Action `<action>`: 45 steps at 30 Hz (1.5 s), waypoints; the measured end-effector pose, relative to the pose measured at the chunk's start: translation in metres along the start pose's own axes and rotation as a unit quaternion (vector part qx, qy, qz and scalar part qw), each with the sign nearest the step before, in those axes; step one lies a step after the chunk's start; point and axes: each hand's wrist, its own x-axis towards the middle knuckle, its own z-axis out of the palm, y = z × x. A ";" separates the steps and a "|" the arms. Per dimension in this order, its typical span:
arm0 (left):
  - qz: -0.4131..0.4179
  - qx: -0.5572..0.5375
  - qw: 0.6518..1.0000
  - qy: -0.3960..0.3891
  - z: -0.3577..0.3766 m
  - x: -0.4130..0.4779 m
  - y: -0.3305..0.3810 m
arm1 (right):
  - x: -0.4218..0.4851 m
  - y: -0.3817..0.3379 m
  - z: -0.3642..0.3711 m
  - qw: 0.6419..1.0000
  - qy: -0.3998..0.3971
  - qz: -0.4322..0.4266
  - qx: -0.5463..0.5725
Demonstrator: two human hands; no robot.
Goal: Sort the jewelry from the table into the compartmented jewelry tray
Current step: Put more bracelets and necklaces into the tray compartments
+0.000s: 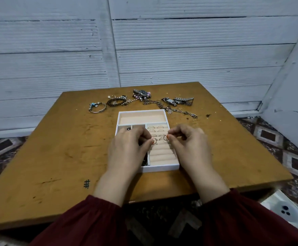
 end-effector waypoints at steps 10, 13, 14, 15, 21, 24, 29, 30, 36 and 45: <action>0.021 0.021 1.000 0.004 0.002 -0.011 -0.001 | -0.002 -0.006 0.001 0.999 0.000 0.012 -0.053; 0.018 -0.002 1.000 0.007 0.001 -0.010 -0.003 | -0.002 -0.009 0.001 0.996 -0.012 -0.001 -0.089; 0.016 -0.009 1.000 0.010 0.000 -0.010 -0.003 | -0.002 -0.009 0.002 0.995 -0.016 -0.006 -0.100; 0.014 -0.015 1.000 0.012 -0.001 -0.009 -0.003 | -0.001 -0.009 0.002 0.994 -0.021 -0.008 -0.108; -0.015 -0.082 0.996 0.017 -0.004 -0.006 -0.009 | -0.003 -0.010 -0.001 0.993 -0.040 0.015 -0.109; -0.019 -0.088 0.996 0.023 -0.006 -0.006 -0.010 | -0.002 -0.010 -0.002 0.992 -0.044 0.022 -0.118; -0.024 -0.088 0.996 0.017 -0.005 -0.007 -0.008 | -0.003 -0.010 -0.005 0.988 -0.054 0.041 -0.138; -0.024 -0.088 0.996 0.016 -0.005 -0.007 -0.008 | -0.003 -0.010 -0.005 0.989 -0.052 0.045 -0.133; -0.021 -0.090 0.996 0.016 -0.003 -0.007 -0.009 | -0.001 -0.007 -0.001 0.991 -0.046 0.078 -0.101; -0.020 -0.094 0.995 0.017 -0.001 -0.007 -0.010 | 0.002 0.003 0.007 0.993 -0.015 0.117 -0.021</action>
